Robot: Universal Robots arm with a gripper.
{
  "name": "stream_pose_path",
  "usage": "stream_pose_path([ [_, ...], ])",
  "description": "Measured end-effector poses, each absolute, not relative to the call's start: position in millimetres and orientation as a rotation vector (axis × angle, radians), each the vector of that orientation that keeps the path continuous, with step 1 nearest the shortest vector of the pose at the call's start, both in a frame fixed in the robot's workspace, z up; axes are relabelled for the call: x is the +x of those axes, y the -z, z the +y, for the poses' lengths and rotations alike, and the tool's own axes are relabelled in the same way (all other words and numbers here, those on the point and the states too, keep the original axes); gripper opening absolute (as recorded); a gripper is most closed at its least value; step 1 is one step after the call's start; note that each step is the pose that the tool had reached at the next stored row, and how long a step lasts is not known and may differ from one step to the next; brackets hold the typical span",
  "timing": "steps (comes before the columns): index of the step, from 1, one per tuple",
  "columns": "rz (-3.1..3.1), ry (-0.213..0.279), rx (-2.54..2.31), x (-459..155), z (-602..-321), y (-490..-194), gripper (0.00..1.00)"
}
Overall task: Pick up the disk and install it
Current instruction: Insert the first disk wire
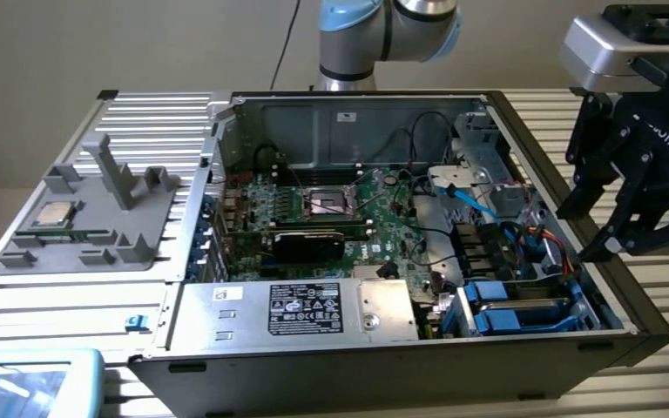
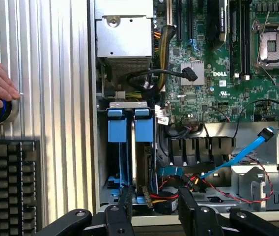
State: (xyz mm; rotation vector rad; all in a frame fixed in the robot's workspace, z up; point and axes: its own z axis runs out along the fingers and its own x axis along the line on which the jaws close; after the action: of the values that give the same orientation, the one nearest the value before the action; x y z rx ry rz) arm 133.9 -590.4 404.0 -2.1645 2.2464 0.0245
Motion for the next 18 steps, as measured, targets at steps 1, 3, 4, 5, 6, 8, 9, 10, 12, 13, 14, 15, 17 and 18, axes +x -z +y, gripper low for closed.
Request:
stream_pose_path([
  [1,2.246,-0.028,-2.168,136.4,-590.4,-404.0,0.50],
  [3,2.245,-0.038,-2.179,139.9,-590.4,-404.0,0.50],
  [4,2.243,-0.042,-2.184,141.8,-590.4,-404.0,0.50],
  [5,2.239,-0.044,-2.189,142.6,-590.4,-403.9,0.50],
  [6,2.237,-0.047,-2.194,142.8,-590.6,-403.6,0.50],
  [8,2.228,-0.052,-2.202,142.8,-591.4,-403.3,0.50],
  [9,2.223,-0.054,-2.206,142.8,-591.9,-403.1,0.50],
  [10,2.219,-0.056,-2.208,142.8,-592.8,-402.9,0.50],
  [12,2.212,-0.063,-2.209,142.9,-595.6,-402.0,0.50],
  [13,2.209,-0.067,-2.209,142.9,-597.0,-401.2,0.50],
  [14,2.205,-0.070,-2.209,142.9,-598.3,-400.3,0.50],
  [15,2.201,-0.075,-2.210,142.9,-599.6,-399.1,0.50],
  [17,2.191,-0.081,-2.213,142.9,-602.2,-396.5,0.47],
  [18,2.187,-0.084,-2.215,142.9,-603.4,-395.0,0.47],
])
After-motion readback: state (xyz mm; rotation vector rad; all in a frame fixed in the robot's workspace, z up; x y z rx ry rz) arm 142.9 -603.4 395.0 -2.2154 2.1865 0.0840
